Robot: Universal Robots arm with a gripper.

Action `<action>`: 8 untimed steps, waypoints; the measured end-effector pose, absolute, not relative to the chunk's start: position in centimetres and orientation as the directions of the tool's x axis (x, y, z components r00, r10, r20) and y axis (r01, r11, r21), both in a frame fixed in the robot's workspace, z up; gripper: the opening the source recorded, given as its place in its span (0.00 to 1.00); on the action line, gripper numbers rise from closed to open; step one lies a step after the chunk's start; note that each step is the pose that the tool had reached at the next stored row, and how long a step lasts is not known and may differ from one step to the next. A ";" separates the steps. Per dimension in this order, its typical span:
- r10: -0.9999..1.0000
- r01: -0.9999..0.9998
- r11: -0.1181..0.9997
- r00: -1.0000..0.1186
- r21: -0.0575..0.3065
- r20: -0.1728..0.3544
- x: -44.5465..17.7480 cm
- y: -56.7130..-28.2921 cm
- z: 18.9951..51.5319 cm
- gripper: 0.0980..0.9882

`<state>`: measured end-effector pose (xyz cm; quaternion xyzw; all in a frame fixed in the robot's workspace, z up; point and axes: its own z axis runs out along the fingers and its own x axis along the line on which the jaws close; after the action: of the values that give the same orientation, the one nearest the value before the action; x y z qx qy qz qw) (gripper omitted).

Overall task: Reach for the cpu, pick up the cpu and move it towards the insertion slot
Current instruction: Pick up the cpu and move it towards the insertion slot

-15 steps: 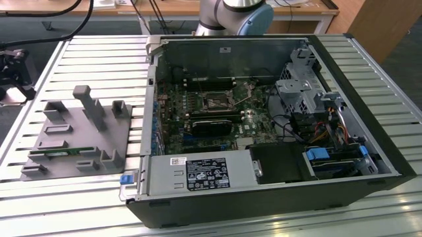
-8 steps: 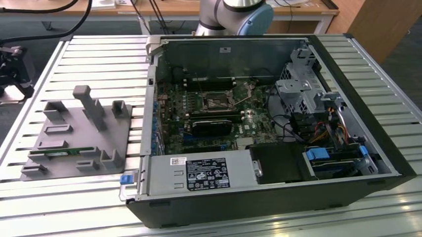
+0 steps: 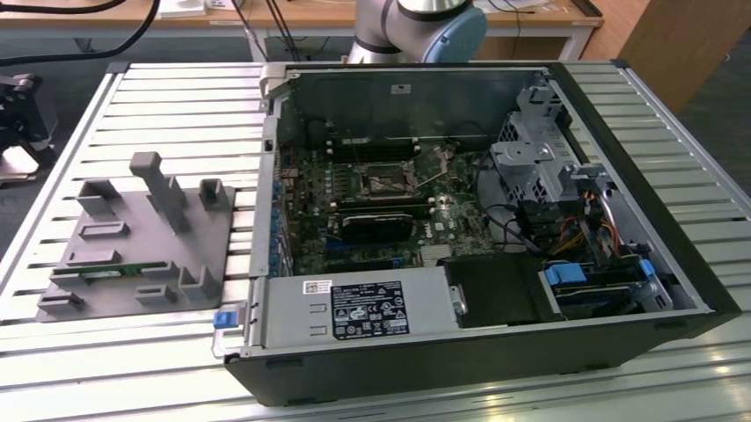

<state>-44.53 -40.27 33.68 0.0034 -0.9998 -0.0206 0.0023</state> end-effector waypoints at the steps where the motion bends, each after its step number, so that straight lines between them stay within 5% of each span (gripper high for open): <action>1: -0.007 -0.007 0.999 -1.000 0.041 0.005 -44.5 -40.3 33.8 0.50; 8: -0.007 -0.007 0.999 -1.000 0.041 0.005 -44.5 -40.3 34.1 0.50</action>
<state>-44.54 -40.27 34.15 0.0034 -0.9998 -0.0206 0.0024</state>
